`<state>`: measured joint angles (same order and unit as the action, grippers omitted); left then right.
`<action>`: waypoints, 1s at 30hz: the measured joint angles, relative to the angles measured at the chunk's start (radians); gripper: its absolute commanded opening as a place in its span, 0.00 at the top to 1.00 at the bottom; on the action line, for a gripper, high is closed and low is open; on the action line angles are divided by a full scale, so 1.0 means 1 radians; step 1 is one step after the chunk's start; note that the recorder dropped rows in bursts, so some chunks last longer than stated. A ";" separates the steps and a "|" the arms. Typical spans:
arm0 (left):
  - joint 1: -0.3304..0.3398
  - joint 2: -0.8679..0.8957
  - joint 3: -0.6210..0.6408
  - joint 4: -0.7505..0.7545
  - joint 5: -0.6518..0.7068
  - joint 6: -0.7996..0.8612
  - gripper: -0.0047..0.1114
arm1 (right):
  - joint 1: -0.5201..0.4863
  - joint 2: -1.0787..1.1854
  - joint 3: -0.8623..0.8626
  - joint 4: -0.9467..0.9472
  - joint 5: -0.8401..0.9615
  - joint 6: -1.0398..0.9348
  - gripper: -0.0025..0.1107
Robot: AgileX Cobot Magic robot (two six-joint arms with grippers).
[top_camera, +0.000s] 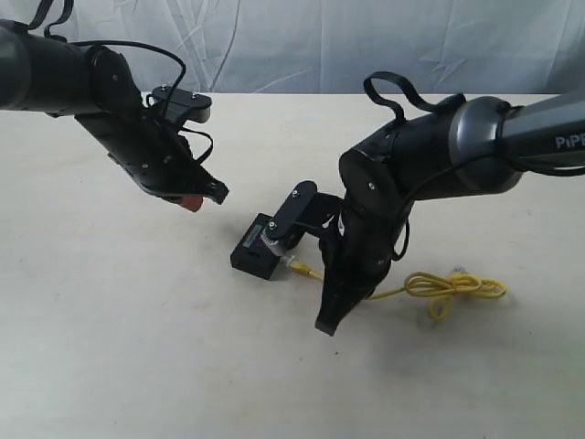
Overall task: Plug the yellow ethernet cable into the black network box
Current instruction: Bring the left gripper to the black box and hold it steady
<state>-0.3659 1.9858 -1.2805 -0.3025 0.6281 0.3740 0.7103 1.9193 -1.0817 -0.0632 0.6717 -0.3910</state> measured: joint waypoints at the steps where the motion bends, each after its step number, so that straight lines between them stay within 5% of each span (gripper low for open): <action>1: 0.000 0.004 0.000 -0.014 -0.010 0.001 0.96 | 0.000 0.002 0.000 -0.013 0.001 0.000 0.98; 15: -0.002 0.092 0.000 -0.325 -0.009 0.268 0.96 | 0.000 0.006 -0.004 -0.040 -0.036 -0.008 0.98; 30: -0.002 0.122 -0.002 -0.353 0.012 0.289 0.96 | 0.000 0.006 -0.004 -0.051 -0.029 -0.018 0.98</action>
<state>-0.3681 2.1079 -1.2827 -0.6552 0.6405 0.6625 0.7103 1.9250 -1.0859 -0.1143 0.6422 -0.4086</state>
